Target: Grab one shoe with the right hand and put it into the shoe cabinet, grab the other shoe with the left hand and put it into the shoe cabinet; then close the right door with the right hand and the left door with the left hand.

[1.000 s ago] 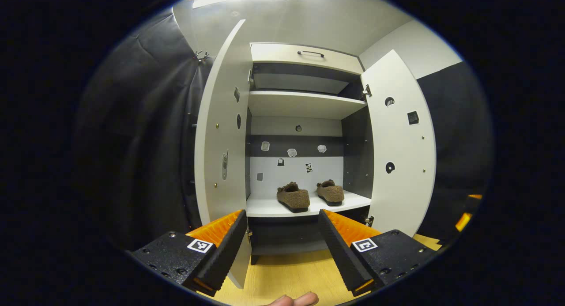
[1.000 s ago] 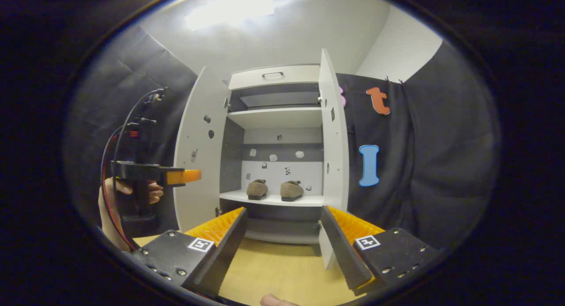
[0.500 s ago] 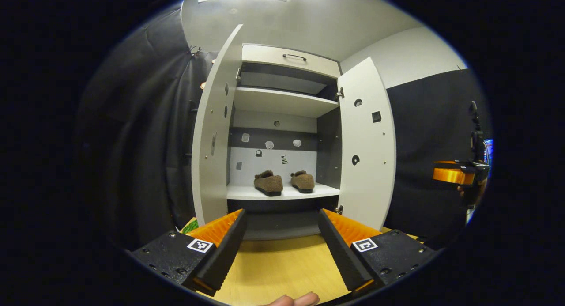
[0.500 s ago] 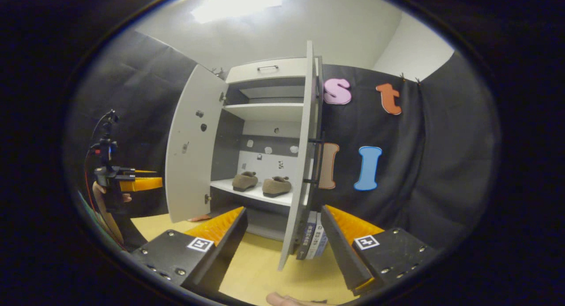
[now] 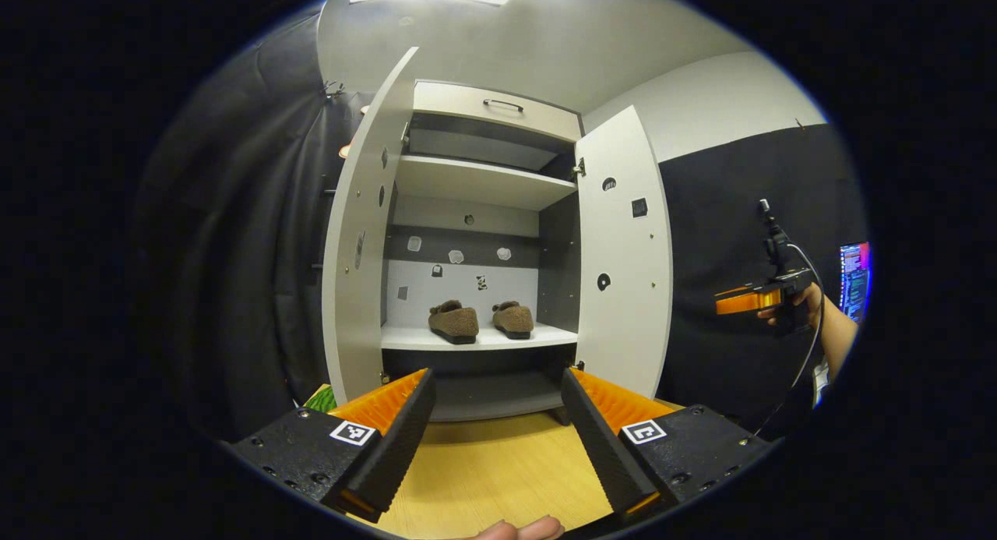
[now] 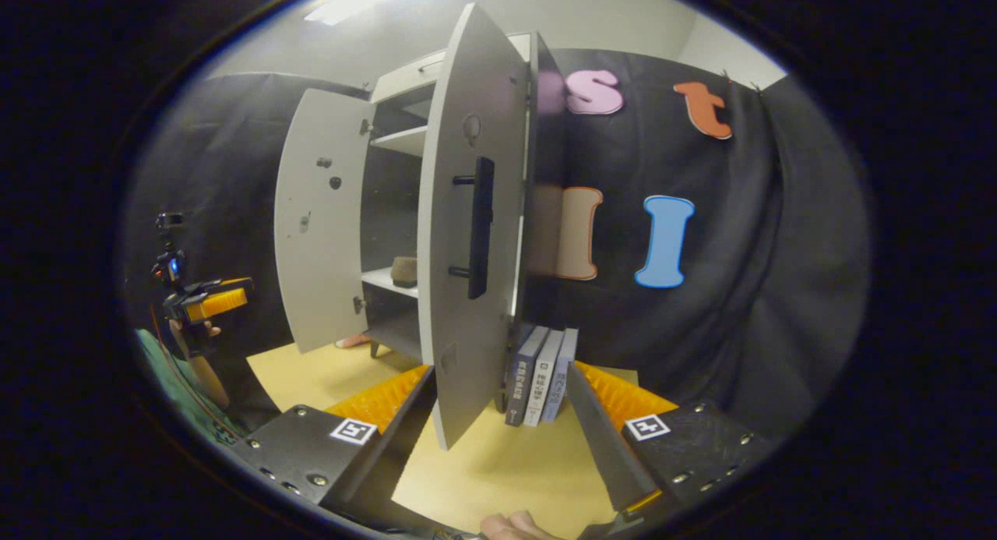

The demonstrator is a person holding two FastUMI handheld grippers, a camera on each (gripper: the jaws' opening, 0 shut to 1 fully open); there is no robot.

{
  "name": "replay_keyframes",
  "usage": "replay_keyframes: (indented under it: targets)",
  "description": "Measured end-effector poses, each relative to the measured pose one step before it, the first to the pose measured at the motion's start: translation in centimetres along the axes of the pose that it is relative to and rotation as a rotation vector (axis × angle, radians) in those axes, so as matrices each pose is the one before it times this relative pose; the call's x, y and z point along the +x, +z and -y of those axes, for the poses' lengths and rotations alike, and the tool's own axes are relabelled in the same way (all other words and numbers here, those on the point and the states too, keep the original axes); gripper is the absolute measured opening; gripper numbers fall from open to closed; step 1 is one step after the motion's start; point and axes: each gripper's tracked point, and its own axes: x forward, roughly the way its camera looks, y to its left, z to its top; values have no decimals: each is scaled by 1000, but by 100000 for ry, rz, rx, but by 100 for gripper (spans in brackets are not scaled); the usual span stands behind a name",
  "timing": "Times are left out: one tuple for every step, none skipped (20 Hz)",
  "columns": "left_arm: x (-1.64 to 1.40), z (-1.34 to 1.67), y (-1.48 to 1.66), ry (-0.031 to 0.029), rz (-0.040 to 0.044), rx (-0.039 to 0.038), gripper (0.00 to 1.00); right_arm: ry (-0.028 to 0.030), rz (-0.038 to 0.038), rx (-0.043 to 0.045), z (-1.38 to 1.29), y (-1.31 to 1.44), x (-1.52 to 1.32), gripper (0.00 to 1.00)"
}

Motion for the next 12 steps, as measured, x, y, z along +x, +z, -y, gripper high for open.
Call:
replay_keyframes:
  targets:
    - [34,125,-354,-677,-443,-442,99,1543,-2165,-93,-254,17,1089,100]
    - [-74,98,-407,-706,-1155,-144,99,-881,-2024,-16,512,12,1078,100]
    - [-2,-85,-467,-492,-1159,283,99,-2460,-1462,-160,884,224,1178,100]
    - [-47,-276,-279,430,-562,131,99,-2465,-382,358,617,187,828,100]
    - [45,-391,-217,766,-288,144,99,-1253,1025,1229,173,826,827,100]
    - [12,-342,-221,284,-291,-23,99,-1095,3022,1711,101,901,682,100]
    - [67,-263,-279,234,-617,-543,99,-1734,2385,2001,438,763,697,100]
    - [87,-350,-246,425,-560,-761,99,-2415,1850,1903,597,634,299,100]
    - [139,-389,-289,604,-716,-454,99,-2328,2533,1426,669,910,325,100]
    - [89,-477,-146,793,-446,-419,99,-2207,2755,656,432,717,264,100]
    - [11,-279,-248,330,-493,-449,99,-2257,3326,949,503,927,362,100]
    - [37,-193,-177,-31,-349,-656,99,-2001,2127,1109,513,531,-15,100]
